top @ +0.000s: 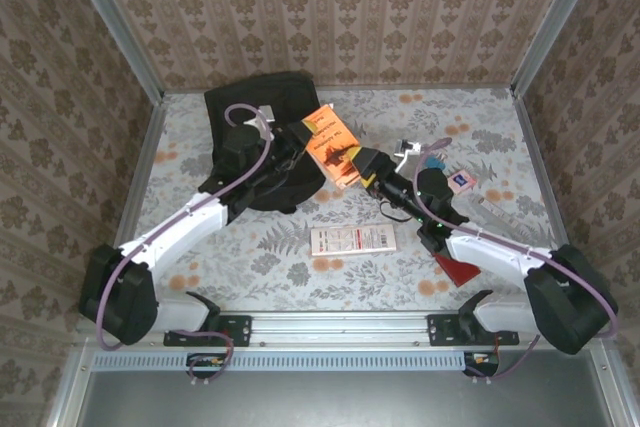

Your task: Pack books, pencil case, and school supplies into a backpack

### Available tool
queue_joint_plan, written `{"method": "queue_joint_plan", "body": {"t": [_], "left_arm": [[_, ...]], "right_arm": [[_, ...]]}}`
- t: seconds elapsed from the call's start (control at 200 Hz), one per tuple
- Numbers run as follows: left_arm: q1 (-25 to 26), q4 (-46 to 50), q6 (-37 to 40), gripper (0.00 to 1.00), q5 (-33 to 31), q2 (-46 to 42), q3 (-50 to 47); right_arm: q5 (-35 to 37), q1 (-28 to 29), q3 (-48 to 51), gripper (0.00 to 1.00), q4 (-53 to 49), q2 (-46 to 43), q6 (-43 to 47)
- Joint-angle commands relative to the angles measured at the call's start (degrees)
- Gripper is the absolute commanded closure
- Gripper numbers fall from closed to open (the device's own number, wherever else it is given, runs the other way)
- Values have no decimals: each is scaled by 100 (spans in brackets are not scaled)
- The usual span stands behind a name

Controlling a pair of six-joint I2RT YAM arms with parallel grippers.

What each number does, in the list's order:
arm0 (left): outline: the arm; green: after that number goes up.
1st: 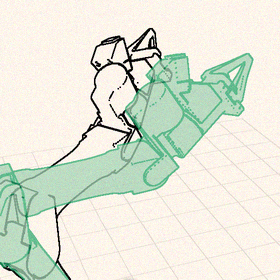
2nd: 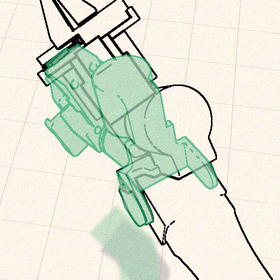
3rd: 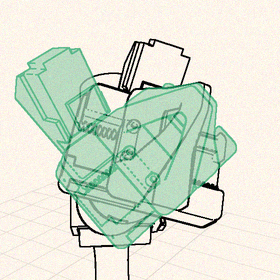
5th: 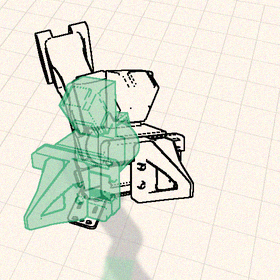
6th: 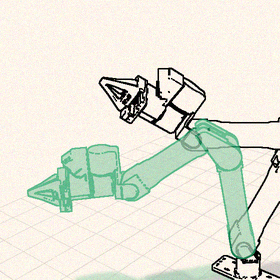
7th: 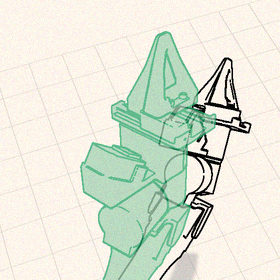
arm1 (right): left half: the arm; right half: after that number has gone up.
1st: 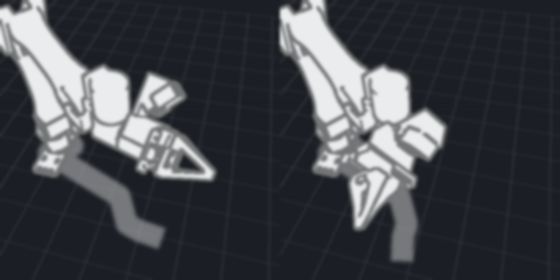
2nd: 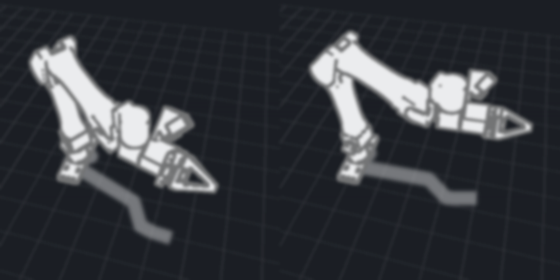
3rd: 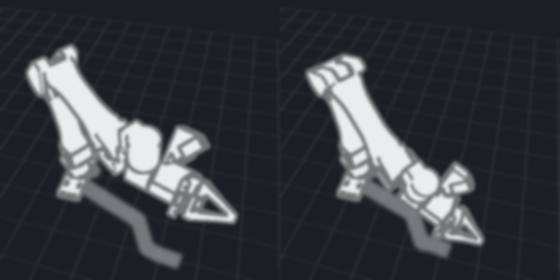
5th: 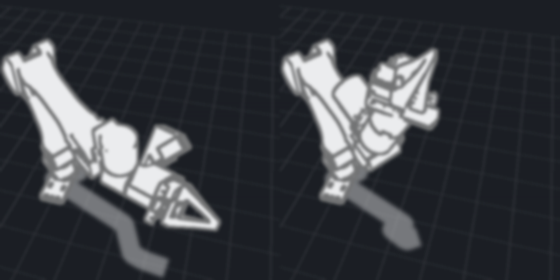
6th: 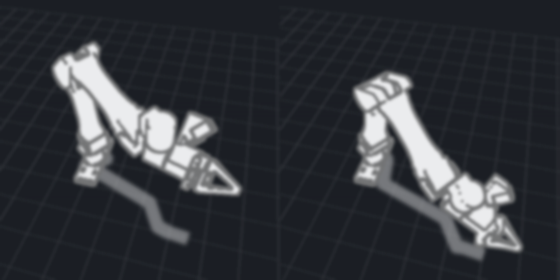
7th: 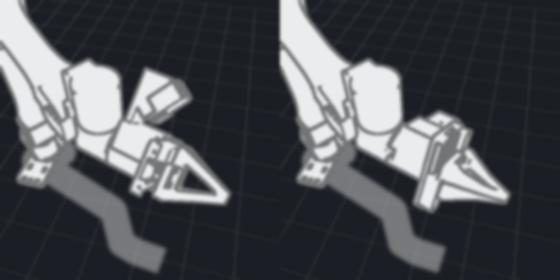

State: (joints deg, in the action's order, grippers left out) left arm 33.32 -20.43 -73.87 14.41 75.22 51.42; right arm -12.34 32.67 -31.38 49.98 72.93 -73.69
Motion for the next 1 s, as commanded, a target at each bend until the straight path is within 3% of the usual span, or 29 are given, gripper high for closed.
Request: {"method": "queue_joint_plan", "body": {"t": [0.0, 0.11, 0.255, 0.36, 0.425, 0.47, 0.535, 0.605, 0.7, 0.84, 0.995], "left_arm": [[73, -637, -368, 100, -396, 7, -116], [147, -696, -474, 100, -587, -7, -229], [218, -649, -461, 100, -606, 10, -246], [252, -611, -432, 100, -619, 1, -255], [254, -471, -245, 100, -525, -3, -189], [215, -219, 93, 100, -374, -16, -66], [98, 622, 926, 79, -144, -97, 283], [-56, 2131, 2019, 59, -114, -184, 830], [-335, 3868, 3316, 46, -339, -102, 1538], [-757, 5830, 4415, 44, -742, 552, 2603], [-1640, 6402, 4231, 43, -904, 666, 2429]], "right_arm": [[350, 167, -30, 15, 788, 308, -413], [329, 283, -109, 24, 1025, 546, -461], [455, 311, -83, 50, 1294, 633, -465], [580, 311, -54, 64, 1164, 567, -352], [549, 290, -70, 83, 972, 473, -181], [567, 253, -39, 91, 743, 331, -77], [572, 136, 29, 100, 262, 4, 191], [624, -25, 46, 100, -687, -522, 587], [881, -200, -123, 100, -2400, -1297, 1410], [894, -550, -272, 100, -3750, -1803, 2031], [403, -898, -265, 100, -4150, -1676, 2068]]}}
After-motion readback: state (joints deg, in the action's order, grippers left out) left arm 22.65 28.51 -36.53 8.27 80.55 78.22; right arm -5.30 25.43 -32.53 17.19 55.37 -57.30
